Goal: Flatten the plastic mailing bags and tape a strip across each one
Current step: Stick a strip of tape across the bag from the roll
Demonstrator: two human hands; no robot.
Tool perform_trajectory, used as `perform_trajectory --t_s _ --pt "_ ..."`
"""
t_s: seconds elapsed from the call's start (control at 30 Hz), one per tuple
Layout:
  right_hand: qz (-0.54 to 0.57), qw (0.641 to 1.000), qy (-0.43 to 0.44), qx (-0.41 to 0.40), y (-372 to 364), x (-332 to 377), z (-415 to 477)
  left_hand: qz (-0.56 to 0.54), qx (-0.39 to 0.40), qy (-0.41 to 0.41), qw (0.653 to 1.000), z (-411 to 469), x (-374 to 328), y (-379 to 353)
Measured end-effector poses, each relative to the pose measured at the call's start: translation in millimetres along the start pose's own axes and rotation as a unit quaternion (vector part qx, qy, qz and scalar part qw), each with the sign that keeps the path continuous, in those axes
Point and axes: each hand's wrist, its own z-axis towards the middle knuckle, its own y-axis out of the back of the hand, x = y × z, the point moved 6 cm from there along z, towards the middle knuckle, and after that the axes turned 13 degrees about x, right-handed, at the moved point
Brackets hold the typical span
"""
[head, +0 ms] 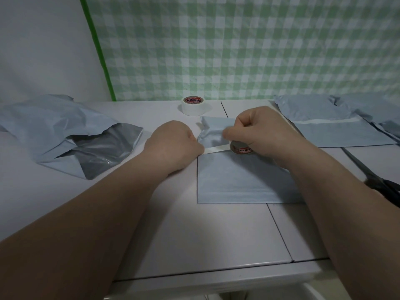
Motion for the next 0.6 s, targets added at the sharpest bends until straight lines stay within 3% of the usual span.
perform_trajectory --t_s 0.43,0.6 --pt "0.016 1.0 -0.017 0.016 -4.5 -10.3 5.0 0.051 -0.016 -0.002 0.999 -1.9 -3.0 1.9" --pt "0.006 1.0 -0.021 0.018 -4.8 -9.3 3.7 0.023 -0.127 -0.06 0.99 -14.6 -8.4 13.7"
